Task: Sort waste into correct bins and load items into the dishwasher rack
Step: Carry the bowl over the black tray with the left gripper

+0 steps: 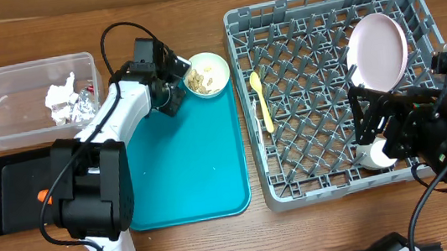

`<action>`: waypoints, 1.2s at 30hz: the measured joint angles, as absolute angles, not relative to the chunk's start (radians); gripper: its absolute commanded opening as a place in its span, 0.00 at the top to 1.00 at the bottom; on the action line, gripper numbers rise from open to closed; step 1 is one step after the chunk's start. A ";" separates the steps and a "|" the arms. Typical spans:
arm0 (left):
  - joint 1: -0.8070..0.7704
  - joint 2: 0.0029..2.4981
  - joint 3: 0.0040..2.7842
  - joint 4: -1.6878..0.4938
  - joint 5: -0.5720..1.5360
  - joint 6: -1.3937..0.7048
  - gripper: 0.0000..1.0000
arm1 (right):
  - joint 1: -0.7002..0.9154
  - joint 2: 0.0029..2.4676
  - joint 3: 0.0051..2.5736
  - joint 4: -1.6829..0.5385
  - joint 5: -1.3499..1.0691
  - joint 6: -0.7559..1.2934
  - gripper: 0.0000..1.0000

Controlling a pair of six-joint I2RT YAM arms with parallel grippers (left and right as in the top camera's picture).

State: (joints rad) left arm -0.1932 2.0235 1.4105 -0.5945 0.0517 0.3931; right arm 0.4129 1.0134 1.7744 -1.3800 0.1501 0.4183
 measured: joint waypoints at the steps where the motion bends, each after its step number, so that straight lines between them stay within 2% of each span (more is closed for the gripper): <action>1: -0.193 2.024 1.413 -0.604 0.051 0.392 0.96 | 0.413 1.013 1.774 -1.380 0.150 0.418 0.00; 10: -0.197 2.013 1.438 -0.781 0.044 0.302 0.94 | 0.413 1.013 1.774 -1.380 0.150 0.418 0.00; 12: -0.197 2.010 1.438 -0.817 0.044 0.268 0.91 | 0.413 1.013 1.774 -1.380 0.150 0.418 0.00; 18: -0.197 2.013 1.420 -0.827 0.057 0.215 0.66 | 0.413 1.013 1.774 -1.380 0.150 0.418 0.00; 19: -0.197 2.014 1.415 -0.820 0.059 0.210 0.66 | 0.413 1.013 1.774 -1.380 0.150 0.418 0.00; 20: -0.197 2.015 1.412 -0.815 0.060 0.208 0.73 | 0.413 1.013 1.774 -1.380 0.150 0.419 0.00; 22: -0.197 2.015 1.412 -0.805 0.061 0.207 0.95 | 0.413 1.013 1.774 -1.380 0.150 0.418 0.00; 28: -0.197 2.011 1.428 -0.822 0.045 0.191 0.96 | 0.413 1.013 1.774 -1.380 0.150 0.418 0.00; 36: -0.197 2.000 1.485 -1.005 0.041 0.109 0.96 | 0.413 1.013 1.774 -1.380 0.150 0.418 0.00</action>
State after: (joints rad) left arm -0.1967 1.9995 1.4849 -1.0054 0.0410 0.1089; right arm 0.4129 1.0134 1.7744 -1.3796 0.1501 0.4183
